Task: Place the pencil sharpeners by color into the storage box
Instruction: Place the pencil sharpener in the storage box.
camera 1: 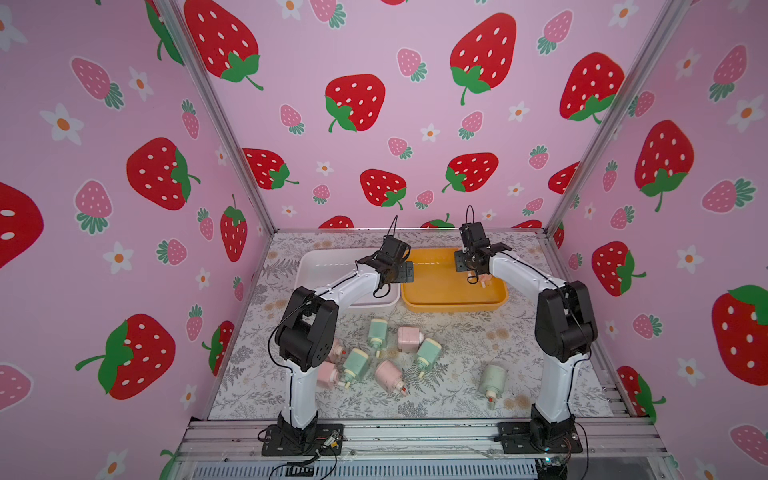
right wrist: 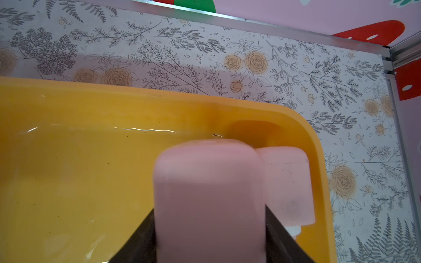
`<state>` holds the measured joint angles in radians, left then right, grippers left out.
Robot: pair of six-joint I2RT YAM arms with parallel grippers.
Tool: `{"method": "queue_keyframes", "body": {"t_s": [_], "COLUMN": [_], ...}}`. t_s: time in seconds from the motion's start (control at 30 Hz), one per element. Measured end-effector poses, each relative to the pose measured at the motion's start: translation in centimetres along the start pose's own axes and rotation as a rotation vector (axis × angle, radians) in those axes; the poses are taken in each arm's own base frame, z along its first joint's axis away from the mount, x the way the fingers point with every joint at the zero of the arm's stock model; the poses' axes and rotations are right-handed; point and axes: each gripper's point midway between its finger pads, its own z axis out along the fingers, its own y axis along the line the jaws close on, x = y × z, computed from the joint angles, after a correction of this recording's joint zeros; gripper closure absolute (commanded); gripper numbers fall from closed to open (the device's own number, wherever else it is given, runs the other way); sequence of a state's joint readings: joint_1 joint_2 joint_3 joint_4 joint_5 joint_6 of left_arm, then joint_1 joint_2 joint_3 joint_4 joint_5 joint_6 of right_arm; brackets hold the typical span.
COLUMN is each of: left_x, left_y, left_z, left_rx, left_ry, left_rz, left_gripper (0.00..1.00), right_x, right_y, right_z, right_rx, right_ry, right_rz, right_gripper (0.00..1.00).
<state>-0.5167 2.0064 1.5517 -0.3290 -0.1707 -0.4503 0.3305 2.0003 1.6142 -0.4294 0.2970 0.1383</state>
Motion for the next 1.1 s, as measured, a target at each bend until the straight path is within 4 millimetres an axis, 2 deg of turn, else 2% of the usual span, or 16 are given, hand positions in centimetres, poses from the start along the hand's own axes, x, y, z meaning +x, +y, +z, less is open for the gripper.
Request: {"method": "queue_keyframes", "body": {"t_s": [0.27,0.53,1.1], "left_x": [0.6,0.3,-0.2], "left_y": [0.1,0.2,0.3], "left_z": [1.9,1.9,1.8], "left_rx": [-0.007,-0.004,-0.006], "left_ry": [0.034,0.027,0.021], "left_rz": [-0.007,-0.004,-0.001], "left_gripper": [0.00,0.00,0.01], "right_x": [0.3,2.0,2.0], "right_y": [0.1,0.2,0.0], "right_z": [1.5,2.7,2.7], "right_rx": [0.027,0.056,0.079], "right_ry": [0.032,0.085,0.078], "right_rz": [0.005,0.001,0.022], "right_gripper": [0.76,0.67,0.56]}}
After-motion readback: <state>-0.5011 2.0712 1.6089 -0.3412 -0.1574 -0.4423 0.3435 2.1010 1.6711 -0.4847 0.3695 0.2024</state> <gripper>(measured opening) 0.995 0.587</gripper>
